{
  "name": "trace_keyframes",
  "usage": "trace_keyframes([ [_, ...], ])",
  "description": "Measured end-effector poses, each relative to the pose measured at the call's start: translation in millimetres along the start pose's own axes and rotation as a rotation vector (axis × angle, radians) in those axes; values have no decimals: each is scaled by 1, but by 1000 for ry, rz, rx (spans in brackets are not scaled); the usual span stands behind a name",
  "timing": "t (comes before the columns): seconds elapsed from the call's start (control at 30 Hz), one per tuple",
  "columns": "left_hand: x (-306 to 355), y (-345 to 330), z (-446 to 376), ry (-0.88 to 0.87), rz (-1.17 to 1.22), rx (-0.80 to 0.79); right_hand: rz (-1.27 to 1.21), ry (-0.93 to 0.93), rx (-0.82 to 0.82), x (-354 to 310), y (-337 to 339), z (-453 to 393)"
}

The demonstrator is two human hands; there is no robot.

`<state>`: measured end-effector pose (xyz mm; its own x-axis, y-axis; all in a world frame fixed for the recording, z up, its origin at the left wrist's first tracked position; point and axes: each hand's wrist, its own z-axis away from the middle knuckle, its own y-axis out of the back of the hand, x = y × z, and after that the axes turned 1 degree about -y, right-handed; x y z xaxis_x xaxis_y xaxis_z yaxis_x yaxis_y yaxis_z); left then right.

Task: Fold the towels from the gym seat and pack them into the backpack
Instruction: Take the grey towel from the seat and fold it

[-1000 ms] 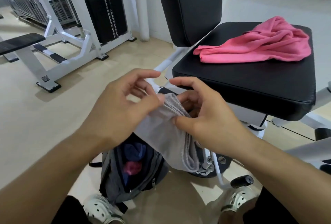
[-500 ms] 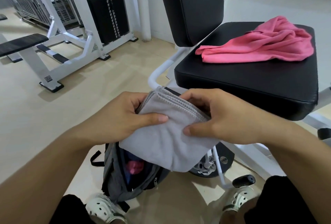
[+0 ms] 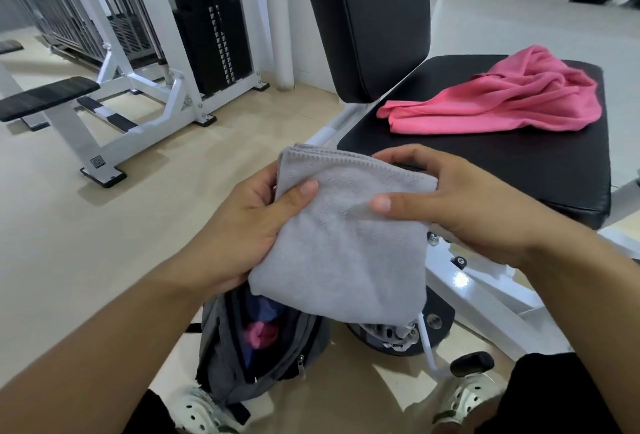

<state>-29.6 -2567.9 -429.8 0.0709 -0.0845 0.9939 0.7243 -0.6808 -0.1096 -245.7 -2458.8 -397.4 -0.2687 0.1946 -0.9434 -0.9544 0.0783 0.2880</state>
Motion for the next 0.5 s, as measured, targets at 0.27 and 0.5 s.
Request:
trace_keyframes([
  [0.27,-6,-8,-20,119,10,105,-271,22,254,15,9,-17],
  [0.5,-10,2,-37,224,-142,-8,-128,33,400,24,0,-21],
])
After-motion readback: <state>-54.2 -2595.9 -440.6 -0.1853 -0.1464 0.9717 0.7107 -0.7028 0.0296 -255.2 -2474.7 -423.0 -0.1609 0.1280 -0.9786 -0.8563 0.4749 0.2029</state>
